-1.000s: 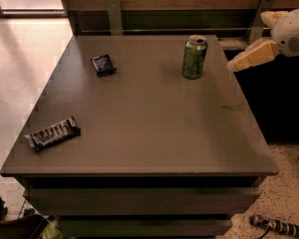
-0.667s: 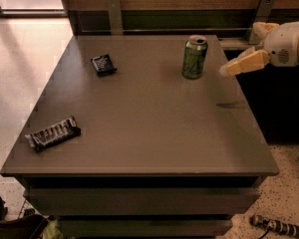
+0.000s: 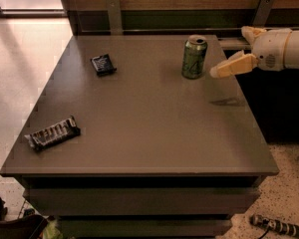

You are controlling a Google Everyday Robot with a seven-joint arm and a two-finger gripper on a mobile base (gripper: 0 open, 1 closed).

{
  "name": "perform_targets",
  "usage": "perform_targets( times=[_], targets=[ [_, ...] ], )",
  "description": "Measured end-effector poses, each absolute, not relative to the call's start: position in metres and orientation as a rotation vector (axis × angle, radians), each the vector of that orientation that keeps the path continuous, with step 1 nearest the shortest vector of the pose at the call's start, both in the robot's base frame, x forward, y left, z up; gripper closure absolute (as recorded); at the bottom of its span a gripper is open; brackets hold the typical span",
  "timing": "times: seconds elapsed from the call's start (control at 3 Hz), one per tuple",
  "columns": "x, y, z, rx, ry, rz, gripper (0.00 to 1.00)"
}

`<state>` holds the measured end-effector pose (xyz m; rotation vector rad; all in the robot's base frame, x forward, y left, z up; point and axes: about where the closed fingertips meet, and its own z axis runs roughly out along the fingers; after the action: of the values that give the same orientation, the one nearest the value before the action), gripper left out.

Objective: Move green can near rxbar chocolate

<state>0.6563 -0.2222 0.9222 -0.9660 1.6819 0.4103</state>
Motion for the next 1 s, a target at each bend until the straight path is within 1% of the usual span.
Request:
perform_targets(
  times=[0.33,1.0],
  targets=[
    [0.668,-0.216,0.920,-0.951,1.639,0.429,0.00],
    [0.717,-0.195,0.913,-0.896,1.533,0.517,0.00]
  ],
)
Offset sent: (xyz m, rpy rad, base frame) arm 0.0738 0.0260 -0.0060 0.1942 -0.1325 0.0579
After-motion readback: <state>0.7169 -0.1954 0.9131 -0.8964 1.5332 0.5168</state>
